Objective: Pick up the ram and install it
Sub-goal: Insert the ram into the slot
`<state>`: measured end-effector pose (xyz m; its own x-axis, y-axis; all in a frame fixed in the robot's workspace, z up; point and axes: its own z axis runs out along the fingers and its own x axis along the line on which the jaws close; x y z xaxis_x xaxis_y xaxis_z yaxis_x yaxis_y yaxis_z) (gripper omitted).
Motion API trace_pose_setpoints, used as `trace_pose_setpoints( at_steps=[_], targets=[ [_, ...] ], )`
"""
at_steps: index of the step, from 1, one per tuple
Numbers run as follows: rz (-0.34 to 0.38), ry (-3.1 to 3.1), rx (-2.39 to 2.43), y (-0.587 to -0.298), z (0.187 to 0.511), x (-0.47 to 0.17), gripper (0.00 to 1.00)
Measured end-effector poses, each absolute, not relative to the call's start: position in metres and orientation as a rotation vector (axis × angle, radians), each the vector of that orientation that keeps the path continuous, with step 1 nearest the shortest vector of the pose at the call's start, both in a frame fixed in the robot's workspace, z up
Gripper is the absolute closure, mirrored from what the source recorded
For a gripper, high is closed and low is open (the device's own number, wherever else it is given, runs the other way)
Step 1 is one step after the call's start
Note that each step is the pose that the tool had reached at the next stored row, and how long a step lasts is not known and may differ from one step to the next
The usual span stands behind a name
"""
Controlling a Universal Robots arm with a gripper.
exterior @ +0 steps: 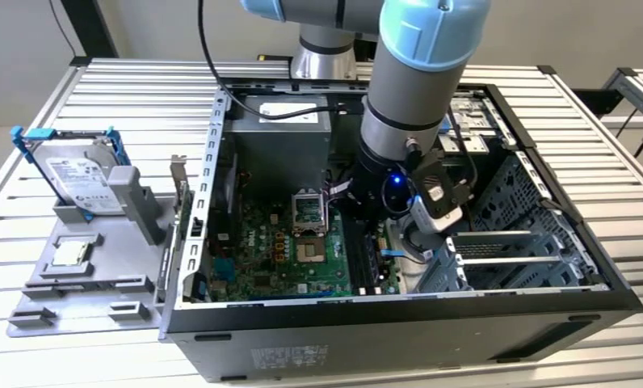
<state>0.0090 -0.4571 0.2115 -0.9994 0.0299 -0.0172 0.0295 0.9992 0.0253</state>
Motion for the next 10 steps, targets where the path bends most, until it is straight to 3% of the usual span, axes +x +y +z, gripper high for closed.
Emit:
trace_pose_setpoints(
  at_steps=[6, 7, 10],
  targets=[
    [0.039, 3.127, 0.047, -0.4572, 0.2116, 0.0088, 1.00],
    [0.039, 3.127, 0.047, -0.4572, 0.2116, 0.0088, 0.00],
    [0.039, 3.128, 0.047, -0.4572, 0.2143, 0.0090, 0.00]
  ],
)
